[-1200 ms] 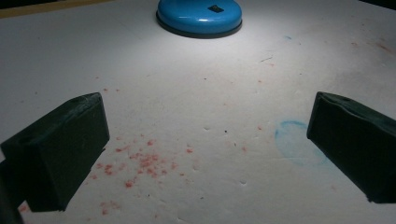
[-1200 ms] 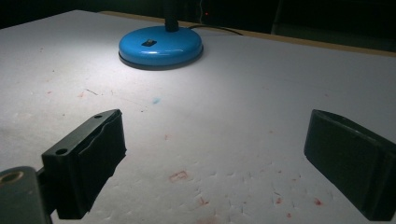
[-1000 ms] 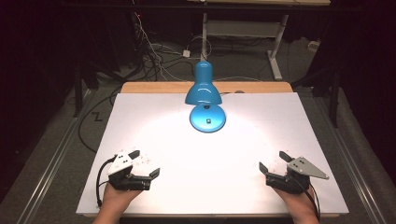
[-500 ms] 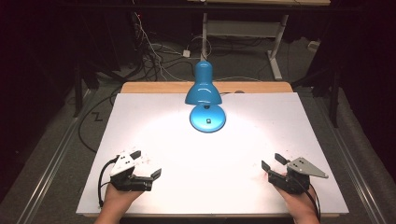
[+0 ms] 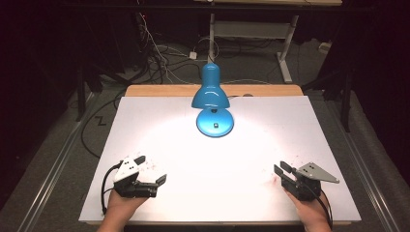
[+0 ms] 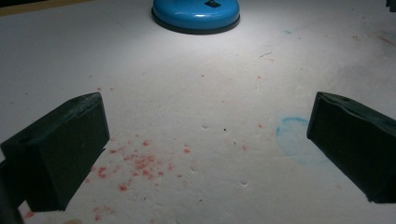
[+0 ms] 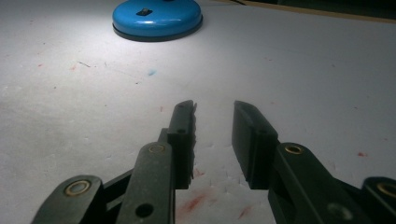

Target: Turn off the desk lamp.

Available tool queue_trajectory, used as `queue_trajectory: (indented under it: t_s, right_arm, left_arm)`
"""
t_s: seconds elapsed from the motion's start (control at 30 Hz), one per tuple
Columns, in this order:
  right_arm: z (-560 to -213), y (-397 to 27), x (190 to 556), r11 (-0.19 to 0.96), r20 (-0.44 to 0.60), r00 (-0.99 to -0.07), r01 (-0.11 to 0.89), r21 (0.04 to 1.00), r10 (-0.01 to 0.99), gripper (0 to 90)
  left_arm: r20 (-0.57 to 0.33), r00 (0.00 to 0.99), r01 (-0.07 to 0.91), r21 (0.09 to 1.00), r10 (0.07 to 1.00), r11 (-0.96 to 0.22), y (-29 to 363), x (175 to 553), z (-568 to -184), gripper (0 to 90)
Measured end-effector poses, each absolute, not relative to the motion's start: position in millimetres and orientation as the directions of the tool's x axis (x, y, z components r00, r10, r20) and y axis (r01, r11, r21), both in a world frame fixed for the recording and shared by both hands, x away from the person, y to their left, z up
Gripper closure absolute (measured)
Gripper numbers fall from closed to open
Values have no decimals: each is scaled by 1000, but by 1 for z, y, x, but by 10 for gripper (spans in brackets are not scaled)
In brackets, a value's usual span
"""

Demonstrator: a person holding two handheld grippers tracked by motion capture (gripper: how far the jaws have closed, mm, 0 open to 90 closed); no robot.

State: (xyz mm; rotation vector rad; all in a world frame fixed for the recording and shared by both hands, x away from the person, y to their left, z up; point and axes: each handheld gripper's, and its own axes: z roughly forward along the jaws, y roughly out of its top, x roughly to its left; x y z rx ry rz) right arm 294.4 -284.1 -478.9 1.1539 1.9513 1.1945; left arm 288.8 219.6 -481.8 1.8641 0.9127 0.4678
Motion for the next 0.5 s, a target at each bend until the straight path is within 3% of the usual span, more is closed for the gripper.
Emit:
queue_trajectory:
  t_s: [0.5]
  right_arm:
    - [-479, -284, 295, 262, -49, -483, 385, 885, 874, 900]
  left_arm:
    - [-76, 644, 392, 887, 762, -243, 220, 289, -483, 0]
